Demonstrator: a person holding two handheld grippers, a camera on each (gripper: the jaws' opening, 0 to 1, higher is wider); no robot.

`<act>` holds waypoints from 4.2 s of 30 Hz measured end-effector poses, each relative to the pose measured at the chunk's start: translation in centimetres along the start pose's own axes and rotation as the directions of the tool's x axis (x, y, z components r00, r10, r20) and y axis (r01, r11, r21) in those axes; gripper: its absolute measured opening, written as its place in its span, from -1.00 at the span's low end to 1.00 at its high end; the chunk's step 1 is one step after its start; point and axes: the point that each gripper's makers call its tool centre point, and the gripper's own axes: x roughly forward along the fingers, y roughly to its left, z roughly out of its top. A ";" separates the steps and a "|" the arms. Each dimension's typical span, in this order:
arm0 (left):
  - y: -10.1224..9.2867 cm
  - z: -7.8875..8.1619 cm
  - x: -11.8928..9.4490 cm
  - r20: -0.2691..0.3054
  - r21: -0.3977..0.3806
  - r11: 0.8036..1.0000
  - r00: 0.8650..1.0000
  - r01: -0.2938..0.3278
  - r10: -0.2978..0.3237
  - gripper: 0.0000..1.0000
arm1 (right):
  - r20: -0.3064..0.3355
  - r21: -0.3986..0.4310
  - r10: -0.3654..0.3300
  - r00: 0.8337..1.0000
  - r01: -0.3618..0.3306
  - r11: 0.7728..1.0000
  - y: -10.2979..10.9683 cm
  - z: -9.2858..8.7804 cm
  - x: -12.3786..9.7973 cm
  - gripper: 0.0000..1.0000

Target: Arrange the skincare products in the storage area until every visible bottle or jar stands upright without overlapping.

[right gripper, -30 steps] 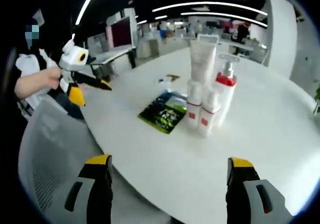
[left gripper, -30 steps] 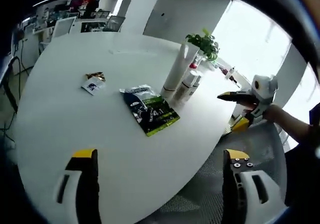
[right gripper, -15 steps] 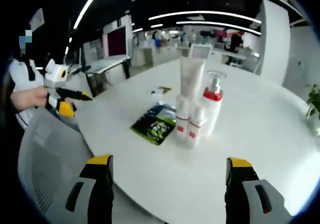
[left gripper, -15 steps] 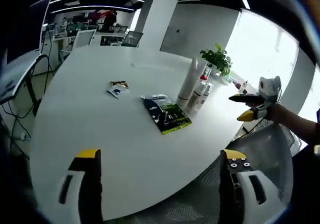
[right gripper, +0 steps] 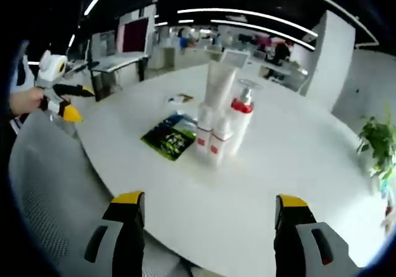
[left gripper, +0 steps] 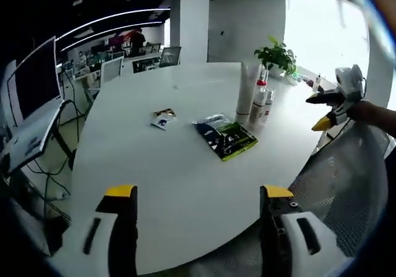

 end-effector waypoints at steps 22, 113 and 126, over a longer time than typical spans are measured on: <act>1.2 0.1 0.2 0.014 0.022 0.997 0.997 -0.077 0.077 0.46 | -0.005 -0.002 0.008 1.000 -0.008 1.000 -0.2 -0.3 0.6 0.70; 8.2 8.6 20.3 -0.176 0.125 0.983 0.978 0.134 -0.111 0.50 | 0.140 0.113 0.028 0.990 -0.044 0.993 1.2 4.3 0.5 0.79; 9.4 8.1 22.6 -0.223 0.107 0.984 0.967 0.146 -0.119 0.37 | 0.119 0.147 0.031 0.992 -0.048 0.988 1.0 3.7 0.8 0.78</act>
